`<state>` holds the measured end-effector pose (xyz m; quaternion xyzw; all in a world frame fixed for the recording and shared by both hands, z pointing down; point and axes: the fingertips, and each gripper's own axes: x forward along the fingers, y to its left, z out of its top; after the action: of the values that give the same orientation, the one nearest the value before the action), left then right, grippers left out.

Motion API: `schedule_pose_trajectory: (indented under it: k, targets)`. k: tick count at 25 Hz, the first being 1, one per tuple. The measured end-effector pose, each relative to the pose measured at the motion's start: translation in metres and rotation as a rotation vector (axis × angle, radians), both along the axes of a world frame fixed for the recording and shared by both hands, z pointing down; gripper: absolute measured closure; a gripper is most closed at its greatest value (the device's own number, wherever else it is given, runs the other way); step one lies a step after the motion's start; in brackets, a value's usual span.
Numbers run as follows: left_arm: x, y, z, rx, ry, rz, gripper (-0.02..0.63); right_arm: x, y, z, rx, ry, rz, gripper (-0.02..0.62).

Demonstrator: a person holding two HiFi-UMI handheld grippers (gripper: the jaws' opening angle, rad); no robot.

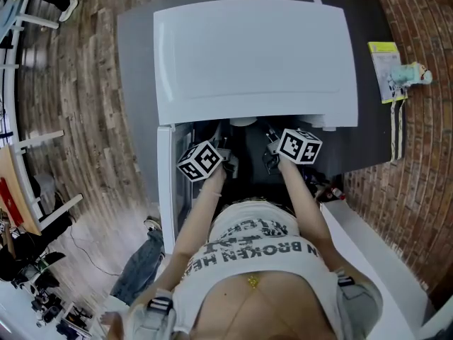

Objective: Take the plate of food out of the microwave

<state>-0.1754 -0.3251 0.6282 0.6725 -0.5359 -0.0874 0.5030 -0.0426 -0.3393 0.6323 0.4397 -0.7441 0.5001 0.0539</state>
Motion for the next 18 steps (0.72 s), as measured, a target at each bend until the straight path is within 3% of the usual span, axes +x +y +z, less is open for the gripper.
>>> schedule_pose_trajectory:
  k: [6,8,14,18]
  targets:
    - [0.004,-0.011,0.012,-0.023,0.088,-0.002,0.496,0.001,-0.006,0.009,-0.073,-0.09,0.029,0.496]
    - [0.007,-0.012,0.014,-0.038,0.122,-0.005,0.535,0.001,-0.005,0.009,-0.089,-0.127,0.034,0.495]
    - [0.015,-0.007,0.016,-0.108,0.289,-0.09,0.575,0.0,-0.004,0.008,-0.12,-0.226,0.05,0.495]
    - [0.019,0.0,0.017,-0.131,0.307,-0.092,0.578,-0.006,0.001,0.011,-0.14,-0.262,0.035,0.494]
